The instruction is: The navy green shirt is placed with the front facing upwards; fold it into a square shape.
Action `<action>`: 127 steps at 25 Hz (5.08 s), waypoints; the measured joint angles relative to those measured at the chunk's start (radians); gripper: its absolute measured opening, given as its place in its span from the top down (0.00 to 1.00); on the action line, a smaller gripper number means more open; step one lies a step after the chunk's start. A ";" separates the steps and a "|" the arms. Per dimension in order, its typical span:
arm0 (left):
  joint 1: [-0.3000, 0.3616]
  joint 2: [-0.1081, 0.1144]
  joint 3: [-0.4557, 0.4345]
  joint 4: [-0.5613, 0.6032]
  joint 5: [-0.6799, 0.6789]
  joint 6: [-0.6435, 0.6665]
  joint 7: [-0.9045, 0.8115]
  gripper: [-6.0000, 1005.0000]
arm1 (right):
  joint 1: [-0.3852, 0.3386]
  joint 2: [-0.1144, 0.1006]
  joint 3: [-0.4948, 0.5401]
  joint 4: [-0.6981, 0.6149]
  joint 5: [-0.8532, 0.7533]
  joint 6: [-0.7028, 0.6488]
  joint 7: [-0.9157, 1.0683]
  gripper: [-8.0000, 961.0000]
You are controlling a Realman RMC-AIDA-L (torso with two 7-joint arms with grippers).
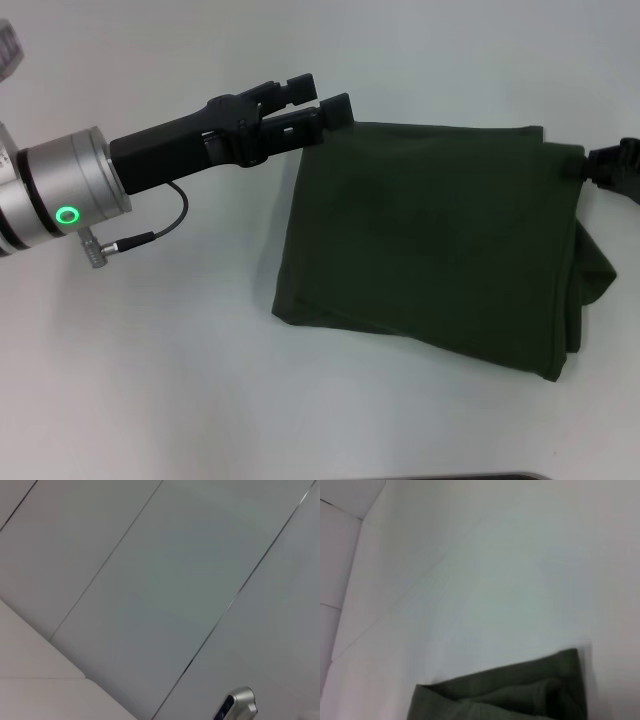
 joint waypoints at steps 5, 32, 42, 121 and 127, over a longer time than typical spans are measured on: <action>-0.002 0.000 -0.001 -0.005 -0.002 -0.002 0.000 0.06 | 0.019 -0.003 0.004 -0.001 0.000 0.000 0.000 0.95; -0.011 0.002 -0.008 -0.001 -0.003 -0.004 -0.002 0.06 | -0.009 0.010 0.104 0.001 0.019 -0.003 -0.049 0.83; -0.005 0.002 -0.009 0.001 -0.001 -0.004 -0.004 0.06 | 0.098 0.021 0.034 0.020 0.063 -0.048 -0.101 0.40; 0.185 0.013 -0.065 0.213 0.096 0.072 0.036 0.06 | 0.129 0.115 -0.292 0.064 0.366 0.114 -0.376 0.90; 0.224 0.017 -0.083 0.260 0.100 0.162 0.040 0.06 | 0.107 0.101 -0.281 0.062 0.421 0.072 -0.396 0.85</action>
